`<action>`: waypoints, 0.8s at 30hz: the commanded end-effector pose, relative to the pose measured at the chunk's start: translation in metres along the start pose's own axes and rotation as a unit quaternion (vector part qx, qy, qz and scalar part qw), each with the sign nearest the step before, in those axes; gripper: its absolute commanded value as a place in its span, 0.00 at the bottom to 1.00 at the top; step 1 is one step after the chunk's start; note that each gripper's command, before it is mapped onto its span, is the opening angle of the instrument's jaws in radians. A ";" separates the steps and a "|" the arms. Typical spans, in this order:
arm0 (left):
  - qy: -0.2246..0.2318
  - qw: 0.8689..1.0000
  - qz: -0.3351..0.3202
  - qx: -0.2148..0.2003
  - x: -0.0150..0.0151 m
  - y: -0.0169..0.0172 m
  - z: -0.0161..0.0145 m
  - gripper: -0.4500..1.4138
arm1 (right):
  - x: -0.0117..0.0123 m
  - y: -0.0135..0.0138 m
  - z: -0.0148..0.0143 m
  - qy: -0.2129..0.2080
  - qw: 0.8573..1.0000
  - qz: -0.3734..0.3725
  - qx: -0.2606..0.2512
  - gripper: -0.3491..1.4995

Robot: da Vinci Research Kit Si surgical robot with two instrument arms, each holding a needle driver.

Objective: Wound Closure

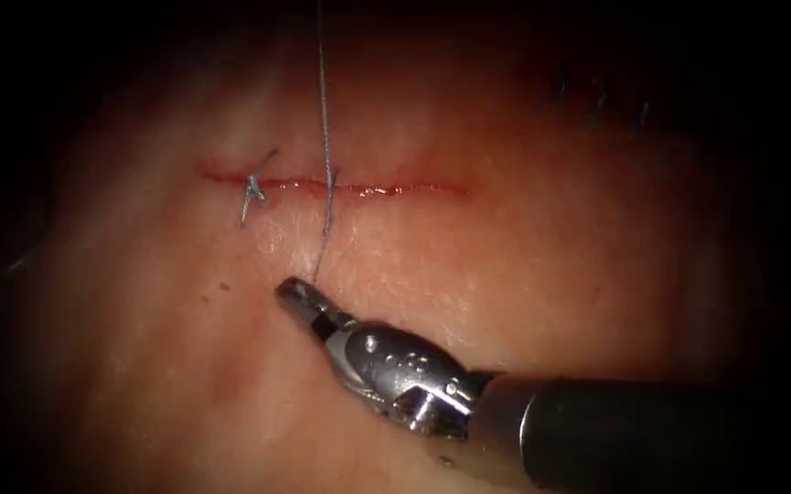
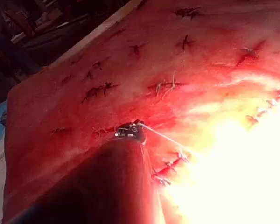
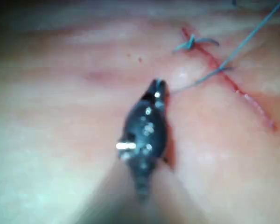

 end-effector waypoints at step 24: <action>0.041 0.996 -0.003 -0.076 0.0011 0.0144 -0.0100 0.00 | 0.0057 0.0025 -0.0033 0.013 0.998 0.014 0.056 0.89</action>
